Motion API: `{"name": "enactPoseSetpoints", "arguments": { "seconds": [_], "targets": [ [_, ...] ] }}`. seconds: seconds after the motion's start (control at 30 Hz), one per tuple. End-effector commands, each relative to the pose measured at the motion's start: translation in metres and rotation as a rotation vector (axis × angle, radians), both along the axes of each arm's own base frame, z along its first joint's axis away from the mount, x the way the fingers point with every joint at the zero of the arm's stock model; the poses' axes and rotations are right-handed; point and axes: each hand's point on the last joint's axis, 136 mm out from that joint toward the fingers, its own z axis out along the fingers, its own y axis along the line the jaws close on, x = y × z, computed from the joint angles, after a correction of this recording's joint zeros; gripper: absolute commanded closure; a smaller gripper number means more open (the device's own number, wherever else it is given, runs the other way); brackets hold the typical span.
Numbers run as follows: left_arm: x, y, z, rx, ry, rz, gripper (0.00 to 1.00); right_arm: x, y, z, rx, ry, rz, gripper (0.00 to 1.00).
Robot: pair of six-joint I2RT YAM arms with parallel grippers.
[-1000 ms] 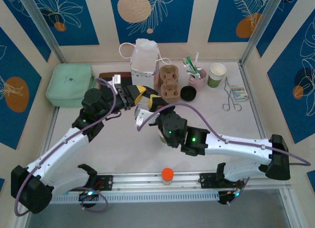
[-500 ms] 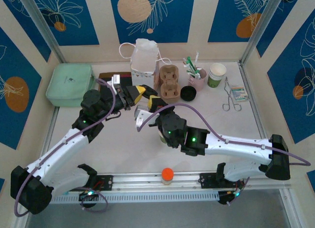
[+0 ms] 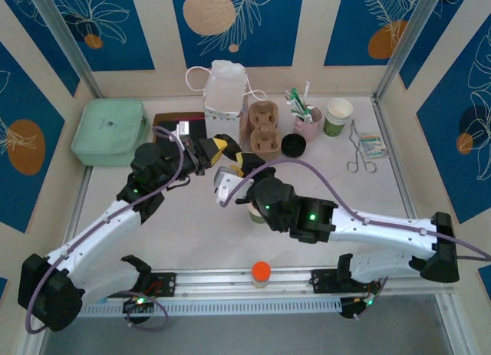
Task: Pack the takeout coffee
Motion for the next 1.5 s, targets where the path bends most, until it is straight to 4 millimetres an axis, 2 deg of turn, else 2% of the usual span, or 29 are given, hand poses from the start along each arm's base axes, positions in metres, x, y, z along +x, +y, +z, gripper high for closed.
{"name": "enactPoseSetpoints", "arguments": {
  "seconds": [0.0, 0.07, 0.17, 0.3, 0.37, 0.43, 0.53, 0.6, 0.77, 0.93, 1.0, 1.17, 1.3, 1.47],
  "targets": [
    [0.002, 0.003, 0.005, -0.008, -0.032, 0.013, 0.94, -0.010, -0.018, 0.029, 0.175, 0.080, 0.007, 0.57],
    [0.001, 0.003, 0.004, -0.006, -0.035, 0.009, 0.94, -0.012, -0.031, 0.036, 0.245, 0.136, 0.003, 0.55],
    [-0.001, 0.001, 0.004, -0.011, -0.053, -0.006, 0.94, -0.008, -0.060, 0.044, 0.379, 0.268, -0.037, 0.51],
    [-0.005, -0.002, 0.013, -0.046, -0.103, -0.043, 0.94, 0.004, -0.104, 0.040, 0.606, 0.580, -0.127, 0.41],
    [-0.008, -0.005, 0.020, -0.076, -0.138, -0.076, 0.94, 0.008, -0.118, 0.034, 0.716, 0.753, -0.156, 0.34],
    [-0.014, -0.008, 0.031, -0.127, -0.190, -0.118, 0.94, 0.008, -0.124, 0.028, 0.835, 0.965, -0.143, 0.33],
    [-0.023, -0.014, 0.049, -0.195, -0.267, -0.203, 0.93, 0.000, -0.116, 0.027, 0.956, 1.240, -0.011, 0.32],
    [-0.028, -0.017, 0.056, -0.230, -0.299, -0.251, 0.93, -0.006, -0.110, 0.029, 0.971, 1.331, 0.066, 0.30],
    [-0.031, -0.023, 0.063, -0.287, -0.336, -0.325, 0.93, -0.015, -0.098, 0.025, 0.865, 1.354, 0.117, 0.26],
    [-0.033, -0.028, 0.055, -0.301, -0.341, -0.374, 0.92, -0.019, -0.085, 0.010, 0.725, 1.295, 0.089, 0.20],
    [-0.032, -0.031, 0.049, -0.292, -0.328, -0.391, 0.92, -0.016, -0.081, 0.005, 0.694, 1.283, 0.071, 0.19],
    [-0.035, -0.038, 0.036, -0.268, -0.314, -0.419, 0.91, -0.005, -0.075, 0.000, 0.623, 1.236, 0.036, 0.08],
    [-0.040, -0.038, 0.033, -0.261, -0.319, -0.432, 0.91, 0.008, -0.074, -0.003, 0.573, 1.199, -0.008, 0.07],
    [-0.045, -0.040, 0.032, -0.256, -0.323, -0.445, 0.90, 0.012, -0.062, -0.002, 0.483, 1.139, -0.012, 0.03]
  ]
}}
